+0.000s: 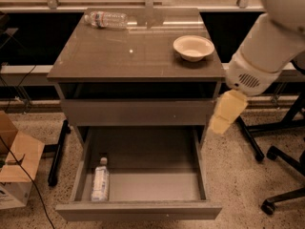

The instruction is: Pick blue plastic bottle from middle drawer and place on counter

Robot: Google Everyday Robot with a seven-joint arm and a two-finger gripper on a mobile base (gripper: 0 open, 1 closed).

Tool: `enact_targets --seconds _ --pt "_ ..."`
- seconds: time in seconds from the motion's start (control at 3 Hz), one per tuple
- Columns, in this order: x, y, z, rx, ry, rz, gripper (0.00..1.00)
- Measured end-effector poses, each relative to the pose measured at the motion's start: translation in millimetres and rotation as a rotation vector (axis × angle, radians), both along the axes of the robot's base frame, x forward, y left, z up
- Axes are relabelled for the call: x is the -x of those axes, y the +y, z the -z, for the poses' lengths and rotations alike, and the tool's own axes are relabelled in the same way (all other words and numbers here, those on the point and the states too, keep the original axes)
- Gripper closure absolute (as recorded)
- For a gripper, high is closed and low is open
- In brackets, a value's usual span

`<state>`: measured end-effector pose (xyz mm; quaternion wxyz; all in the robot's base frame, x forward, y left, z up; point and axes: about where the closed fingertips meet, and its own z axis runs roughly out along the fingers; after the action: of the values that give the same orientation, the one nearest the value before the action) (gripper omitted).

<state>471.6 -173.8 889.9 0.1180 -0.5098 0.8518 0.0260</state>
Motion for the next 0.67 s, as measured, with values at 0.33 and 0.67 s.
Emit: enact_targets --seconds 0.33,0.67 --pt "-12.3 16.0 42.8 0.009 0.053 0.105 0.0" --pt "-13.0 16.7 44.0 0.008 0.055 0.108 0.0"
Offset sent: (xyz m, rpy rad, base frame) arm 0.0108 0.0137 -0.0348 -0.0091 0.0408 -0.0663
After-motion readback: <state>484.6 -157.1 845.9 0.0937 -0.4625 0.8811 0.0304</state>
